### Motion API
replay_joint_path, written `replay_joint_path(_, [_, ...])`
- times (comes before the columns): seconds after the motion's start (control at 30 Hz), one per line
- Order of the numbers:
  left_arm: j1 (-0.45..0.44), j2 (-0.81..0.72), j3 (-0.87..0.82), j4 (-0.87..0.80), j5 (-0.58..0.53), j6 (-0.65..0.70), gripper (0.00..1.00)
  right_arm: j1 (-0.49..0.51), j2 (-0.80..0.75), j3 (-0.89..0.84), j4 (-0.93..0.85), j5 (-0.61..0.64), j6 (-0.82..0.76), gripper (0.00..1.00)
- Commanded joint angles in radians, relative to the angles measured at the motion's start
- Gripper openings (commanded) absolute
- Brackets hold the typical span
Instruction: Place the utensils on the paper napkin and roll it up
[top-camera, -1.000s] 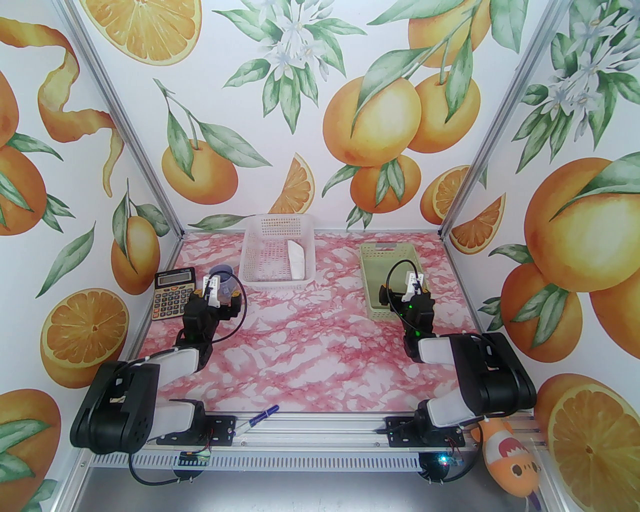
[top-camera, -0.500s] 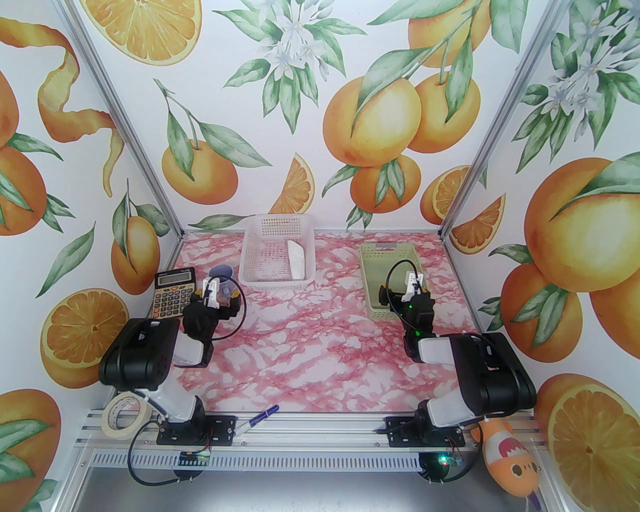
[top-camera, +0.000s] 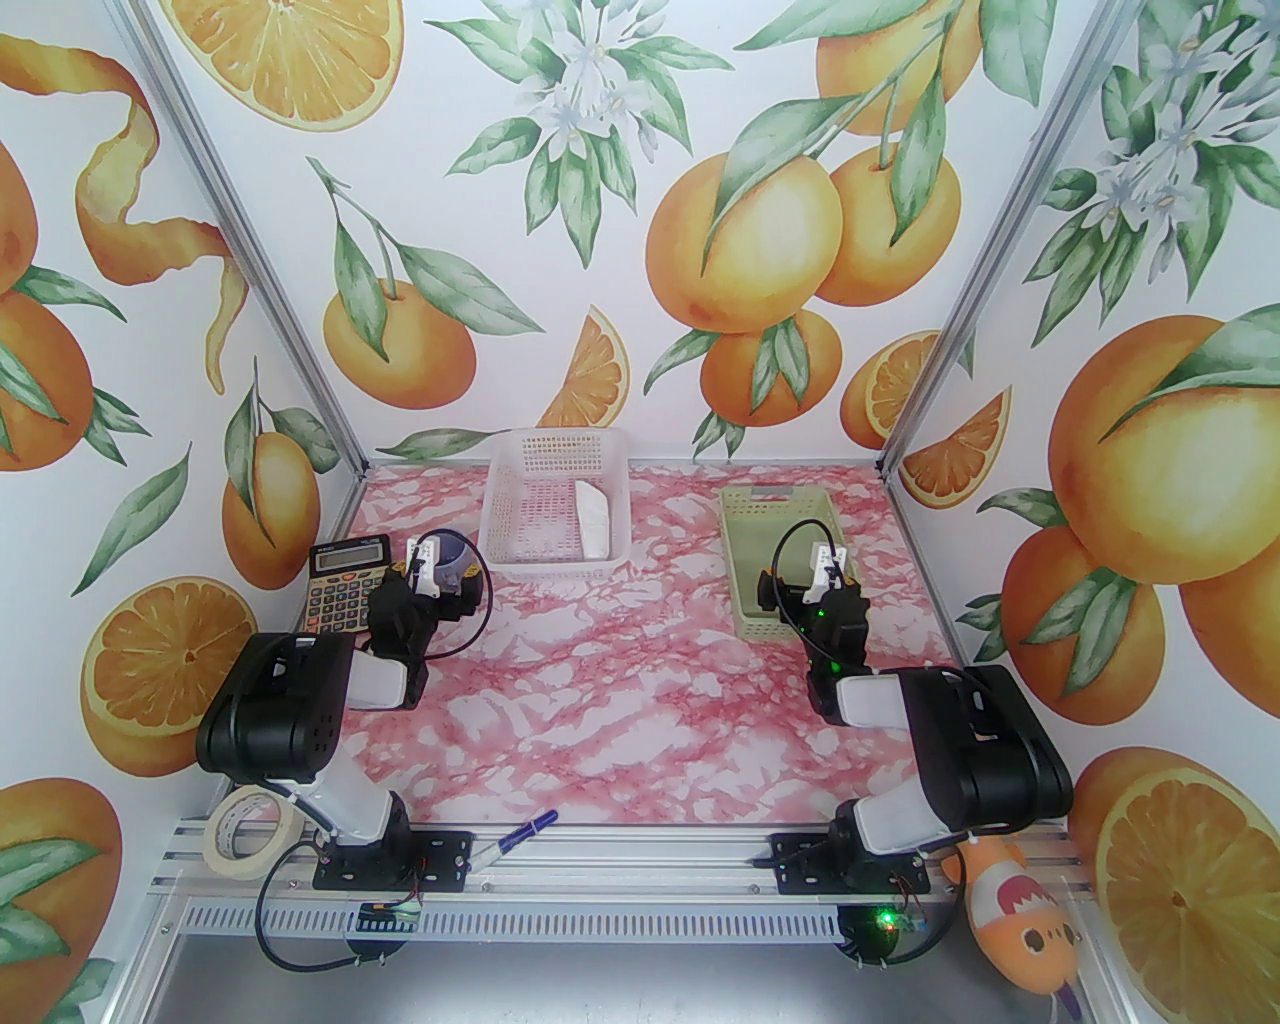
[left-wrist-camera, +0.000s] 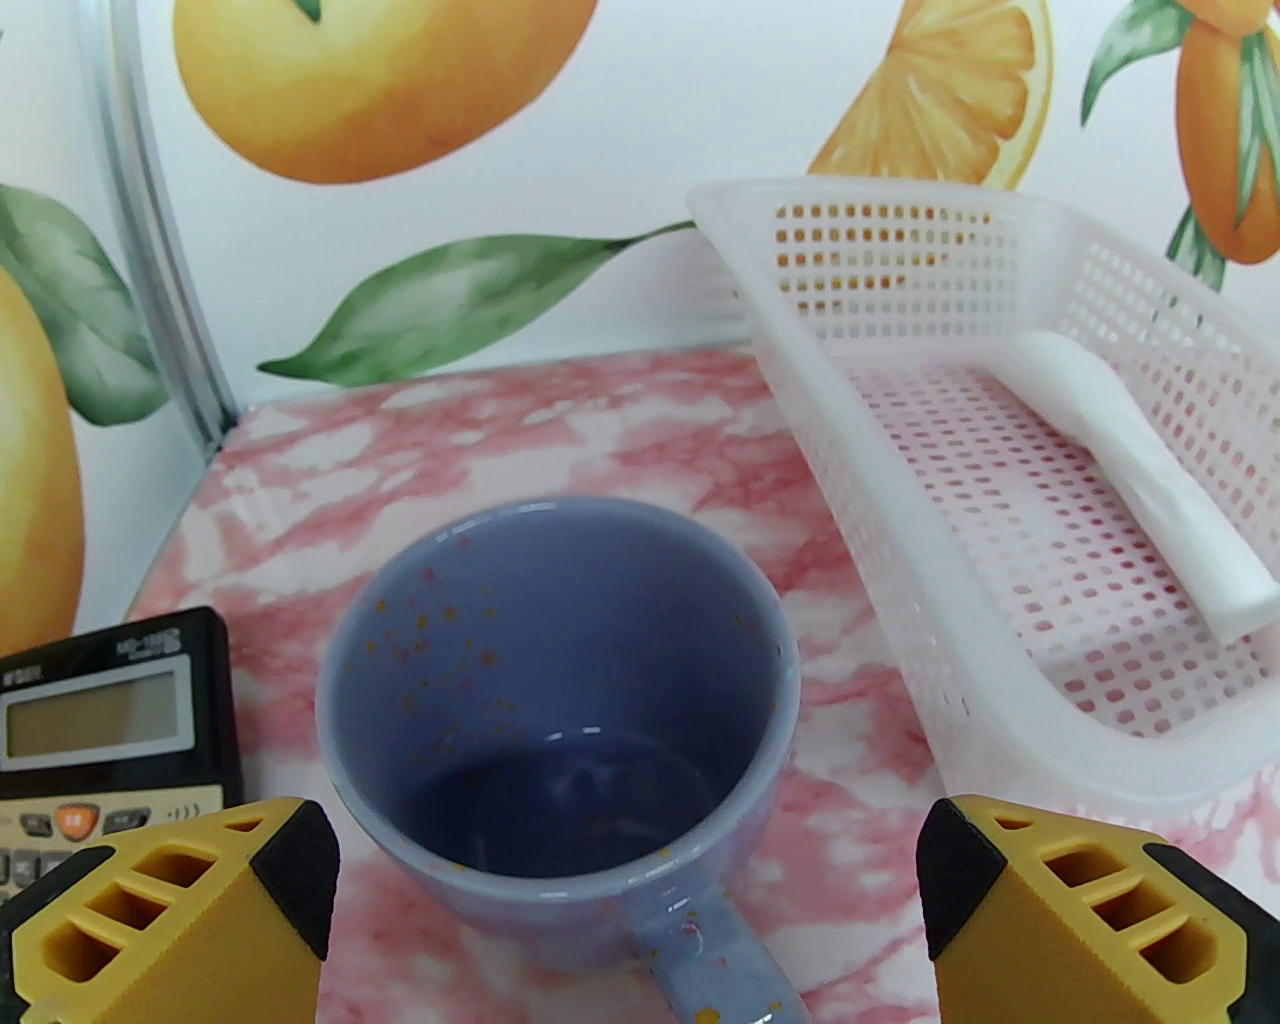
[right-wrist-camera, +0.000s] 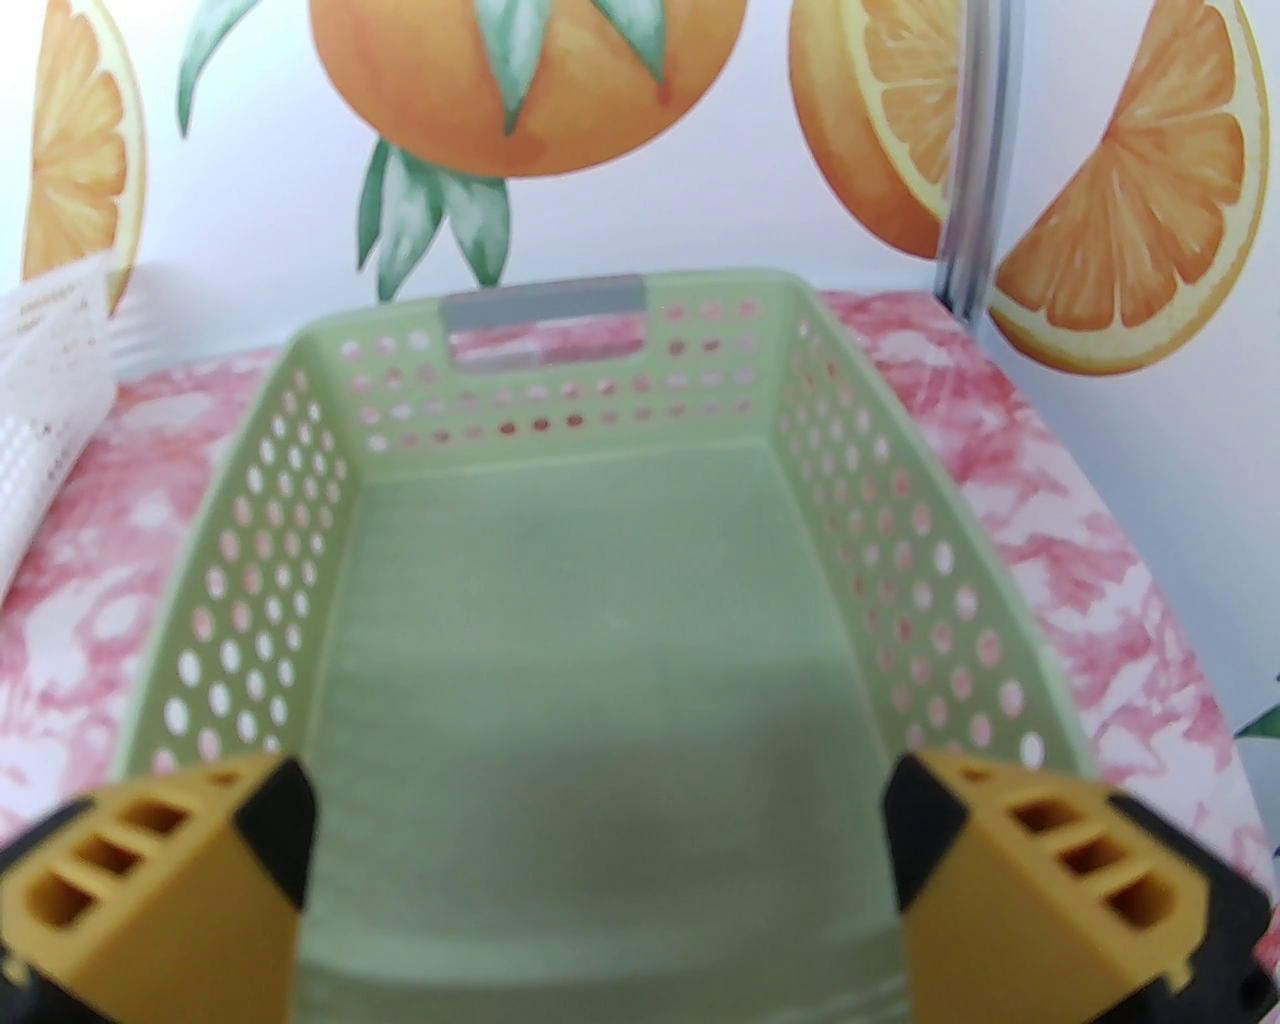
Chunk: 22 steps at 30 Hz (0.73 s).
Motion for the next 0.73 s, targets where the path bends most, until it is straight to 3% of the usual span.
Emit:
replay_joint_path(0.0, [-0.007,-0.019,0.023,-0.030,0.016,0.023,1.00,0.002,0.013,0.011,0.019,-0.016,-0.007,1.00])
replay_joint_path(0.7, [-0.008,-0.020,0.023,-0.033,0.015,0.024,1.00,0.025,0.014,0.019,0.004,0.035,-0.021,1.00])
